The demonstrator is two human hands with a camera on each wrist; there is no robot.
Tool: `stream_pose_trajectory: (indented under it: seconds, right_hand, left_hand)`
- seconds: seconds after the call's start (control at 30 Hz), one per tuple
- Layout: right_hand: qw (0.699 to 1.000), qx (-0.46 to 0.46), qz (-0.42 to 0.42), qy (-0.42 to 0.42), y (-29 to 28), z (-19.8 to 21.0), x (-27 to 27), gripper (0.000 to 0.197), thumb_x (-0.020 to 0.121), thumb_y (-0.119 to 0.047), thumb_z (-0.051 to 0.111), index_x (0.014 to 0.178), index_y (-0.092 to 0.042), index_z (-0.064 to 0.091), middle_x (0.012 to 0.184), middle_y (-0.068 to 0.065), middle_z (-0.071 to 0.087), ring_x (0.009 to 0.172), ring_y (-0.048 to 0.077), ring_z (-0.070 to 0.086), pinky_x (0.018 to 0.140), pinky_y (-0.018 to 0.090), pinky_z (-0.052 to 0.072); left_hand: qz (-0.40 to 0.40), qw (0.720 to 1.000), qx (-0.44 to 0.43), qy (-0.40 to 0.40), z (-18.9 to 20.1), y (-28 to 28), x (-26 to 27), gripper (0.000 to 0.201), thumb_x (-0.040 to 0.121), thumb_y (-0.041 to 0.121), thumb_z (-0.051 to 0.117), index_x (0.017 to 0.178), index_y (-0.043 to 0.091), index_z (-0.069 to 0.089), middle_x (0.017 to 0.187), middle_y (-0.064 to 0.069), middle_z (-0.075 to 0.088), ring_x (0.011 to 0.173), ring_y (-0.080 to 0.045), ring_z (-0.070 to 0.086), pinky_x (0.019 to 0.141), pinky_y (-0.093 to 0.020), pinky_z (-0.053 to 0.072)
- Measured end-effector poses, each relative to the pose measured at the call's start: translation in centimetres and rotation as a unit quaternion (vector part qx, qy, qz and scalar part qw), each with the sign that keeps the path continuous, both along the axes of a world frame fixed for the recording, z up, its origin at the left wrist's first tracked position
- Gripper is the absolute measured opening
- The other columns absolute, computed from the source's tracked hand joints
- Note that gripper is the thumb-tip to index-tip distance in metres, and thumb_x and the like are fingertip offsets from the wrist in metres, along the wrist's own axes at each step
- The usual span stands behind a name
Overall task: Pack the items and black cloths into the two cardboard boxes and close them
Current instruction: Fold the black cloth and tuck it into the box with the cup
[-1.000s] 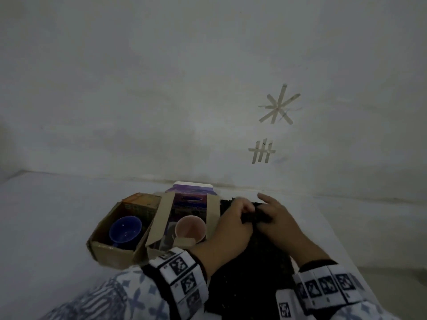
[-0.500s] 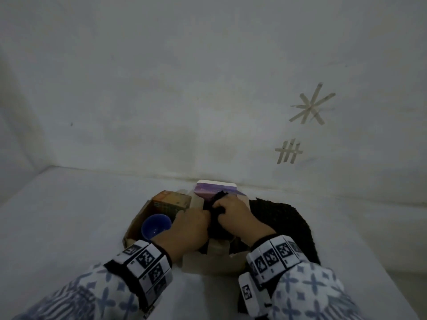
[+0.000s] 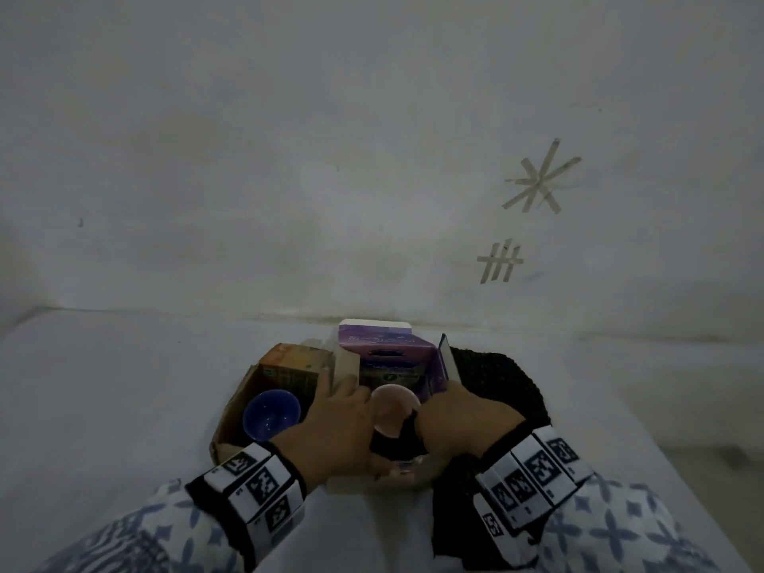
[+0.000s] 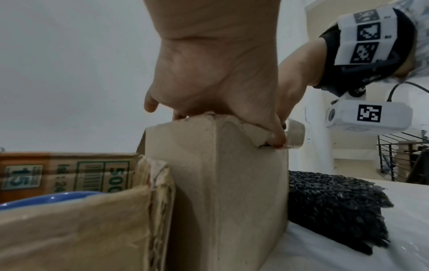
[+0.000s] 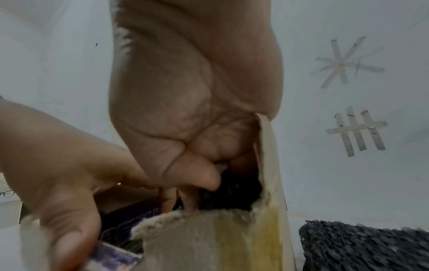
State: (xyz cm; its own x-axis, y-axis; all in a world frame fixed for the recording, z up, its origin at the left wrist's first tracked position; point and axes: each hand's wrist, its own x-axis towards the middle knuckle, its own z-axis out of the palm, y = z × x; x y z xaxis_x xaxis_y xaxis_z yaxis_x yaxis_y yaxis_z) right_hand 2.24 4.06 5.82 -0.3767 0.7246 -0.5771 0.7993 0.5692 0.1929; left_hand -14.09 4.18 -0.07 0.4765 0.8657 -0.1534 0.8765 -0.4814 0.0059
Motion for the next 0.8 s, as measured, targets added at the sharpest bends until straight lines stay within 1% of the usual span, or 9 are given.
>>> stream_pose_trajectory:
  seconds: [0.07, 0.17, 0.3, 0.43, 0.53, 0.6, 0.67, 0.73, 0.8]
  right_hand:
    - [1.000, 0.003, -0.003, 0.003, 0.0, 0.1, 0.1, 0.021, 0.091, -0.012, 0.048, 0.104, -0.005, 0.063, 0.089, 0.012, 0.064, 0.079, 0.028, 0.055, 0.080, 0.037, 0.044]
    - [1.000, 0.020, -0.010, 0.018, -0.1, 0.0, 0.0, 0.032, 0.091, -0.009, 0.047, 0.122, -0.009, 0.053, 0.107, 0.016, 0.063, 0.095, 0.035, 0.062, 0.082, 0.042, 0.049]
    - [0.996, 0.074, 0.023, -0.054, -0.7, -1.0, -1.1, 0.024, 0.094, -0.012, 0.044, 0.106, -0.006, 0.064, 0.112, 0.013, 0.066, 0.106, 0.031, 0.058, 0.100, 0.040, 0.033]
    - [0.997, 0.057, 0.005, -0.043, -0.7, -0.9, -1.1, 0.029, 0.095, -0.016, 0.042, 0.117, -0.007, 0.059, 0.116, 0.013, 0.066, 0.114, 0.030, 0.054, 0.113, 0.044, 0.021]
    - [0.996, 0.041, -0.003, 0.074, -0.3, 0.0, 0.8, 0.024, 0.090, -0.010, 0.047, 0.104, -0.005, 0.065, 0.108, 0.015, 0.067, 0.095, 0.030, 0.060, 0.098, 0.042, 0.042]
    - [0.955, 0.103, -0.081, 0.266, -0.1, 0.1, 3.3, 0.024, 0.084, -0.002, 0.050, 0.098, -0.005, 0.070, 0.105, 0.015, 0.067, 0.095, 0.030, 0.062, 0.088, 0.037, 0.050]
    - [0.856, 0.226, -0.187, 0.425, -0.1, -0.4, 6.6, 0.024, 0.082, 0.005, 0.051, 0.092, -0.002, 0.071, 0.102, 0.016, 0.067, 0.097, 0.029, 0.061, 0.085, 0.027, 0.046]
    - [0.790, 0.259, -0.316, 0.456, -0.2, -1.8, 9.9, 0.026, 0.085, 0.004, 0.049, 0.096, -0.006, 0.070, 0.110, 0.014, 0.066, 0.101, 0.027, 0.061, 0.081, 0.019, 0.039]
    - [0.830, 0.155, -0.384, 0.373, -0.2, -4.4, 12.0, 0.027, 0.088, -0.004, 0.049, 0.106, -0.011, 0.068, 0.123, 0.011, 0.061, 0.109, 0.026, 0.059, 0.085, 0.020, 0.041]
  left_hand:
    - [0.002, 1.000, -0.007, -0.022, -0.5, -0.2, 0.0, 0.092, 0.067, 0.076, 0.053, 0.140, 0.024, 0.033, 0.132, 0.000, 0.048, 0.132, -0.027, 0.030, 0.114, -0.060, -0.003]
    - [0.004, 1.000, -0.007, -0.029, -0.7, -0.4, 0.3, 0.091, 0.069, 0.072, 0.054, 0.143, 0.026, 0.028, 0.136, 0.001, 0.047, 0.136, -0.028, 0.024, 0.112, -0.061, -0.007]
    - [0.010, 1.000, -0.003, -0.014, -0.7, -0.7, 0.6, 0.088, 0.073, 0.068, 0.055, 0.144, 0.024, 0.029, 0.143, 0.000, 0.042, 0.140, -0.028, 0.018, 0.110, -0.061, -0.012]
    - [-0.006, 0.999, -0.021, -0.045, -0.1, -1.3, 1.1, 0.077, 0.079, 0.058, 0.056, 0.144, 0.040, 0.019, 0.154, 0.002, 0.027, 0.145, -0.030, 0.009, 0.108, -0.064, -0.013]
    - [-0.033, 0.998, -0.052, -0.028, 0.1, -1.6, 1.5, 0.063, 0.086, 0.045, 0.054, 0.142, 0.045, 0.025, 0.161, 0.001, 0.006, 0.147, -0.029, -0.004, 0.108, -0.059, -0.020]
    - [-0.042, 0.997, -0.067, -0.023, -0.2, -1.6, 1.8, 0.066, 0.086, 0.049, 0.053, 0.144, 0.042, 0.023, 0.161, -0.001, 0.002, 0.147, -0.029, -0.006, 0.108, -0.058, -0.021]
    - [-0.056, 0.996, -0.072, -0.009, -0.1, -1.7, 2.4, 0.068, 0.085, 0.055, 0.048, 0.146, 0.039, 0.020, 0.160, -0.003, 0.002, 0.147, -0.030, -0.006, 0.109, -0.060, -0.017]
    - [-0.067, 0.995, -0.076, 0.010, 0.2, -1.9, 3.2, 0.067, 0.085, 0.055, 0.044, 0.146, 0.035, 0.023, 0.159, -0.004, 0.003, 0.146, -0.031, -0.005, 0.109, -0.063, -0.014]
    - [-0.067, 0.994, -0.088, 0.020, 0.5, -2.0, 4.1, 0.062, 0.085, 0.052, 0.043, 0.142, 0.031, 0.033, 0.159, -0.003, 0.009, 0.146, -0.030, -0.004, 0.109, -0.066, -0.012]
